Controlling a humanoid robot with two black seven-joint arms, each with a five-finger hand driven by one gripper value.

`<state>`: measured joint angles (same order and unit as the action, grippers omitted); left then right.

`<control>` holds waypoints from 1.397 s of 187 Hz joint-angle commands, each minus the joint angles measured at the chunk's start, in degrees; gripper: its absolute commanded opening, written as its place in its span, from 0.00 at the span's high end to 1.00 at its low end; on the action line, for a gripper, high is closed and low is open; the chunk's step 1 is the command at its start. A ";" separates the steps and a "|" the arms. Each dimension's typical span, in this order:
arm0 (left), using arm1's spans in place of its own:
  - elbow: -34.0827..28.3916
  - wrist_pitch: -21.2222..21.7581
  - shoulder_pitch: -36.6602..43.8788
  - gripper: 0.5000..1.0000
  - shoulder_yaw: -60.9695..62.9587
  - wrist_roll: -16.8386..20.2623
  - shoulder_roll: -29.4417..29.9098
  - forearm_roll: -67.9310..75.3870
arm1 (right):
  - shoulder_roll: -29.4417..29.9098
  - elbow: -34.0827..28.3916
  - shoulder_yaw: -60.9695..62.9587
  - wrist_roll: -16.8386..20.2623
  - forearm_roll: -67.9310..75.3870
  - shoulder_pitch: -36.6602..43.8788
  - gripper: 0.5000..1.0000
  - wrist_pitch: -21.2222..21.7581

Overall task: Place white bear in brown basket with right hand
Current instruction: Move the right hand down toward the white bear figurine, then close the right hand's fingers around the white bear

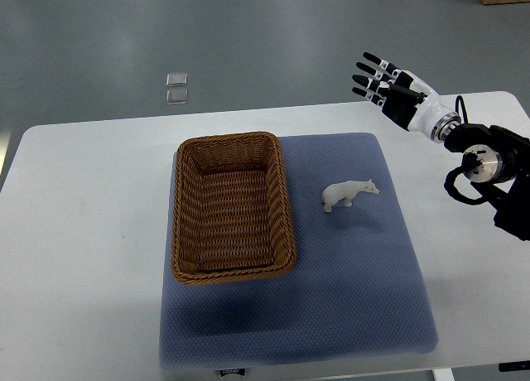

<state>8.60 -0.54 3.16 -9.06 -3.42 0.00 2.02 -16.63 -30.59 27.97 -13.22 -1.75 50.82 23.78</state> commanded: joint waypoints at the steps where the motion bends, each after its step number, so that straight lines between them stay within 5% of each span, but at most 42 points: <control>1: -0.08 0.01 0.00 0.00 0.00 0.00 0.00 0.00 | -0.25 -0.35 0.06 -0.14 -8.80 0.69 0.15 1.44; 57: -0.08 0.01 0.00 0.00 0.00 0.00 0.00 0.00 | -4.56 -6.50 -0.02 -2.51 -35.77 1.30 0.16 5.92; 149: 0.01 0.01 0.00 0.00 0.00 0.00 0.00 0.00 | -12.20 -19.42 -0.46 -9.90 -76.11 2.88 0.16 6.01; 195: 0.01 0.01 0.00 0.00 0.00 0.00 0.00 0.00 | -11.94 -20.30 -2.13 -9.90 -79.72 2.97 0.16 5.22; 261: 0.01 0.01 0.00 0.00 0.00 0.00 0.00 0.00 | -11.06 -20.21 -8.99 -9.63 -80.52 2.97 0.17 -2.25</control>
<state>8.61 -0.52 3.16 -9.05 -3.42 0.00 2.02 -27.71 -50.86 20.69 -22.92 -82.24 53.73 23.20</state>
